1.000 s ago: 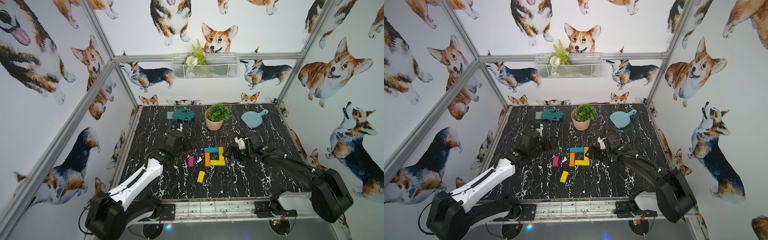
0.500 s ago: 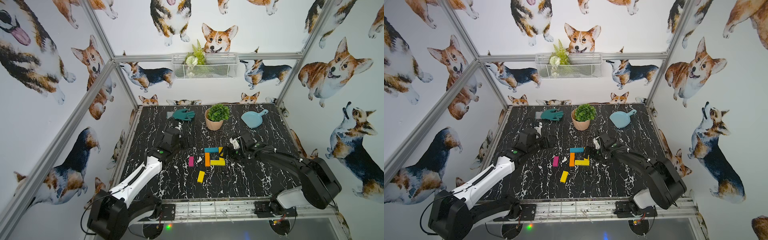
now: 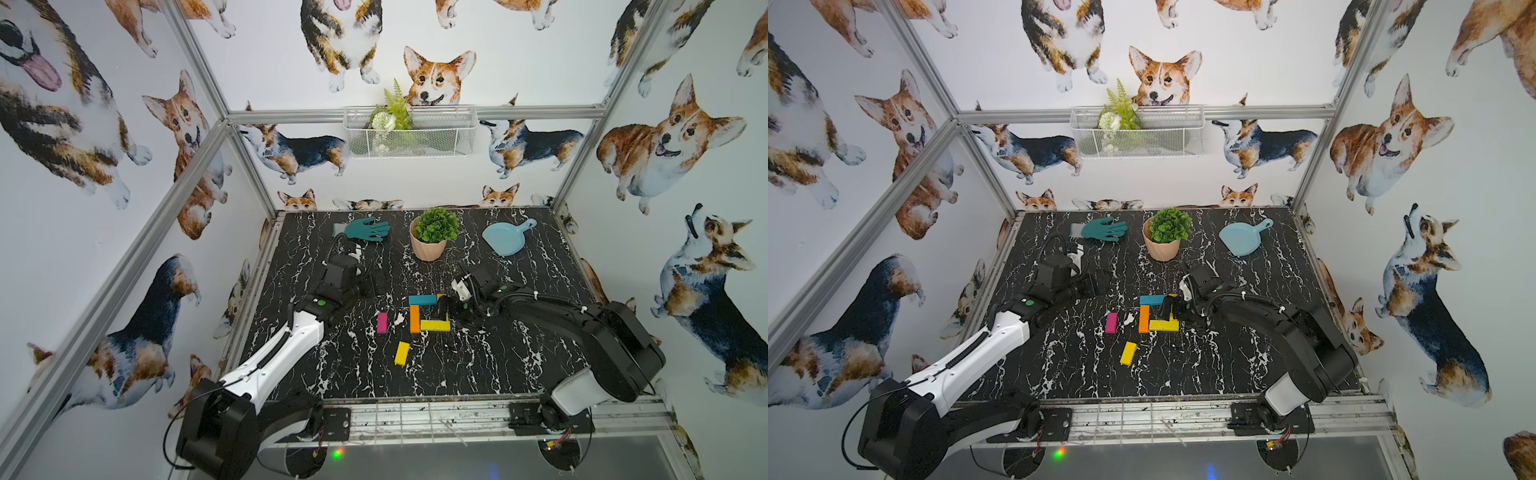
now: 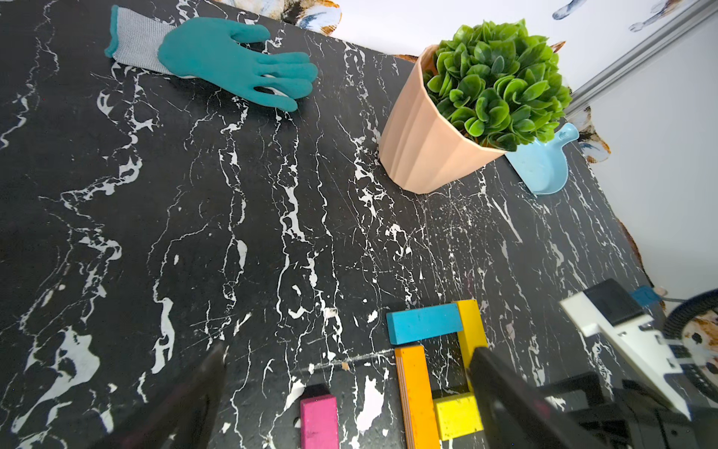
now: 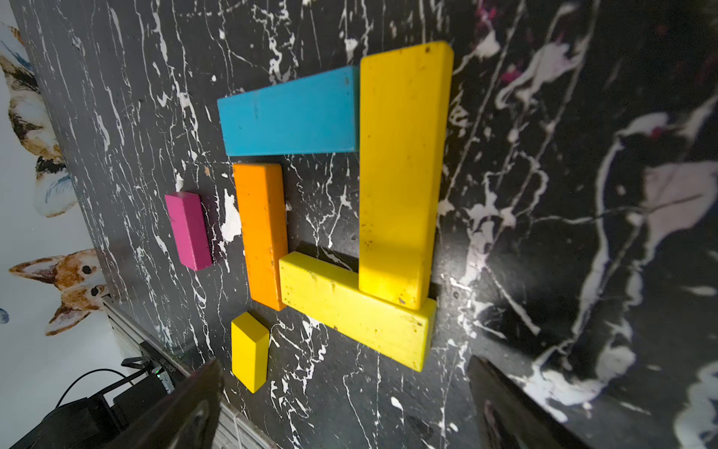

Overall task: Assemble the letter p with building blocks
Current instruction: Adjust the building block at the center of the board.

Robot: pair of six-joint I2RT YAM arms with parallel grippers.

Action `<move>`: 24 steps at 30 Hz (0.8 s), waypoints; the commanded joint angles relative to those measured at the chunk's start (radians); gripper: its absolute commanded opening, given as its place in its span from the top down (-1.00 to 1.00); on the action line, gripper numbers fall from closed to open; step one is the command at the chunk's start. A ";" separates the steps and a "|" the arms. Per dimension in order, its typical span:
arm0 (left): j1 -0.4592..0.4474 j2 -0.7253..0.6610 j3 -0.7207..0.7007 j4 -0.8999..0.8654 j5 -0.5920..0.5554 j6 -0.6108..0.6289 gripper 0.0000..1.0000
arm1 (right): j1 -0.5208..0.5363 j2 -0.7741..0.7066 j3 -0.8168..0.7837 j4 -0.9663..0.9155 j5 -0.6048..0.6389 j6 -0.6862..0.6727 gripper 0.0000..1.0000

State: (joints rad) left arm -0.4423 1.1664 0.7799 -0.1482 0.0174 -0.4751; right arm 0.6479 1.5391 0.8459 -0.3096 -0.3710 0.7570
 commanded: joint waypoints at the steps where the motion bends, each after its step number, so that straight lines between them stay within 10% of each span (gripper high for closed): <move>1: 0.006 -0.011 -0.008 0.018 0.006 0.000 -0.99 | 0.003 0.008 0.009 0.033 -0.009 0.022 -1.00; 24: 0.022 -0.040 -0.033 0.010 0.007 -0.011 -0.99 | 0.024 0.064 0.039 0.065 -0.019 0.028 -1.00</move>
State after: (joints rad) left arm -0.4248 1.1309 0.7506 -0.1490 0.0235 -0.4828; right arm 0.6678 1.5963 0.8749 -0.2695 -0.3824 0.7620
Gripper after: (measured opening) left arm 0.997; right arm 0.999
